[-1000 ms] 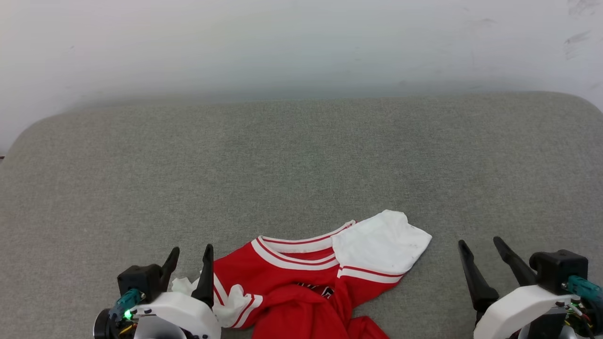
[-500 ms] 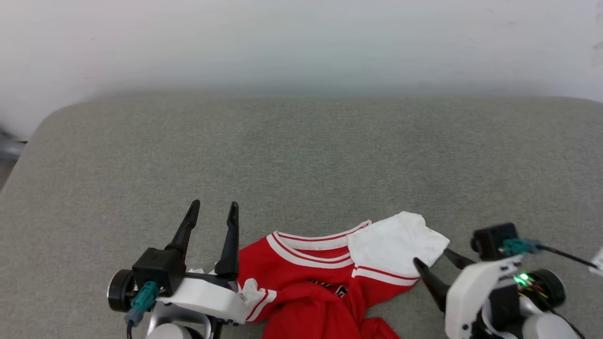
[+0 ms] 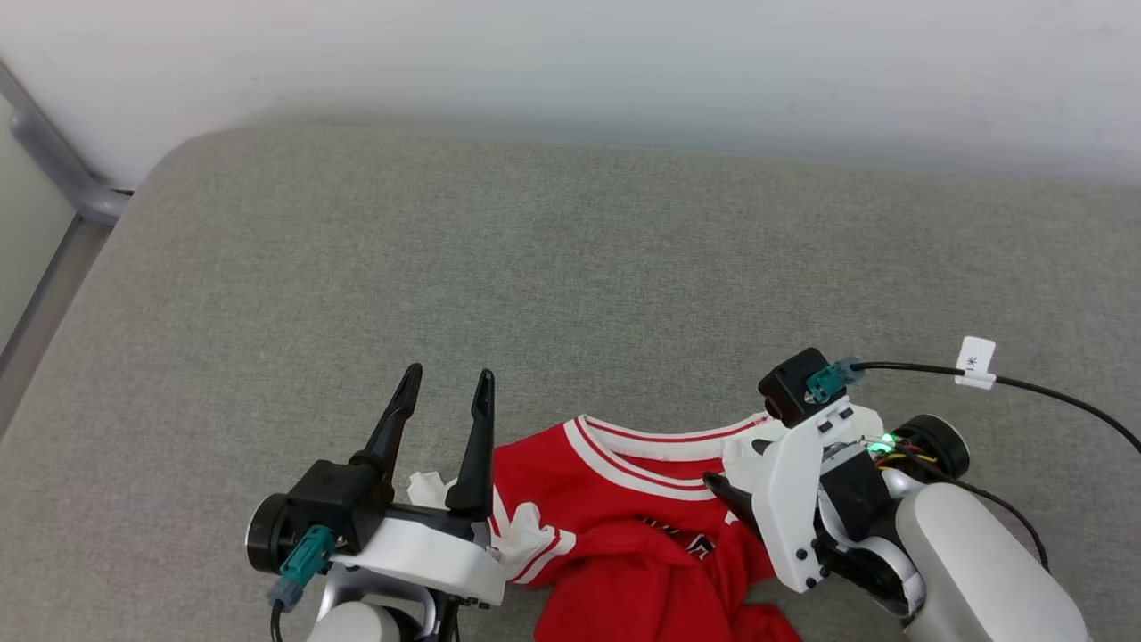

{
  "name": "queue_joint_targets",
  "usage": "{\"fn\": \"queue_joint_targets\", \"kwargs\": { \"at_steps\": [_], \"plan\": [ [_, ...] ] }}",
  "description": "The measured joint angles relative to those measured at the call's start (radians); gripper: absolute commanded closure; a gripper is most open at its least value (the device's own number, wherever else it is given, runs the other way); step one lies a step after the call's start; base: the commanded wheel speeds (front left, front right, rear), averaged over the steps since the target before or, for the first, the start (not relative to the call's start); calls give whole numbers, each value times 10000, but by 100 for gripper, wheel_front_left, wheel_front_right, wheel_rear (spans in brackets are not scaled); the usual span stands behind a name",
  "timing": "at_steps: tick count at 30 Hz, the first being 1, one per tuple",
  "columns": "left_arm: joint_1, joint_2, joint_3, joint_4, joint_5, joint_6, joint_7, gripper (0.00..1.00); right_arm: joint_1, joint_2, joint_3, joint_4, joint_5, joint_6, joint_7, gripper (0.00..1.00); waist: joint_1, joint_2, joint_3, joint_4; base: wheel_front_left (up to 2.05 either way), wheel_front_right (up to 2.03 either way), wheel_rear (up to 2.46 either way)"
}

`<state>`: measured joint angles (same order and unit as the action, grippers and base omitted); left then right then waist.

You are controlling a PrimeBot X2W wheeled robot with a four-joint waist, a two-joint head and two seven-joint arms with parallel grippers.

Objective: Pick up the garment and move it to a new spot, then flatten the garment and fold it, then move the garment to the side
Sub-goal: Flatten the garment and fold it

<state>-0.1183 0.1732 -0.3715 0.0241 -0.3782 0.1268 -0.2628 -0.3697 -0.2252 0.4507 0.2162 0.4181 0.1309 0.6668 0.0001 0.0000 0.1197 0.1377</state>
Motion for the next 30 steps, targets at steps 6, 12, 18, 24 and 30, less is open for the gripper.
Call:
{"fn": "queue_joint_targets", "kwargs": {
  "at_steps": [6, 12, 18, 24, 30],
  "plan": [
    [-46, -345, 288, 146, 232, -267, 0, 0, -603, -282, 828, 1062, 412, 2, 535, 0, 0, 0, 269, 252, 0, 0, 0],
    [41, -568, 612, 244, 412, -477, 0, 0, -867, -500, 1129, 1361, 717, 2, 834, 100, 0, 0, 243, 187, 0, 0, 0],
    [125, -648, 913, 313, 537, -662, 0, 0, -965, -748, 800, 917, 748, 2, 357, 100, 0, 0, 50, -3, 0, 0, 0],
    [393, -690, 1181, 339, 663, -763, 0, 0, -244, -984, -525, -33, 462, 2, -314, 100, 0, 0, -213, -320, 0, 0, 0],
    [629, -681, 1336, 401, 673, -869, 0, 0, 1846, -671, -2734, -1133, 163, 2, -742, 100, 0, 0, -446, -714, 0, 0, 0]
  ]
}}
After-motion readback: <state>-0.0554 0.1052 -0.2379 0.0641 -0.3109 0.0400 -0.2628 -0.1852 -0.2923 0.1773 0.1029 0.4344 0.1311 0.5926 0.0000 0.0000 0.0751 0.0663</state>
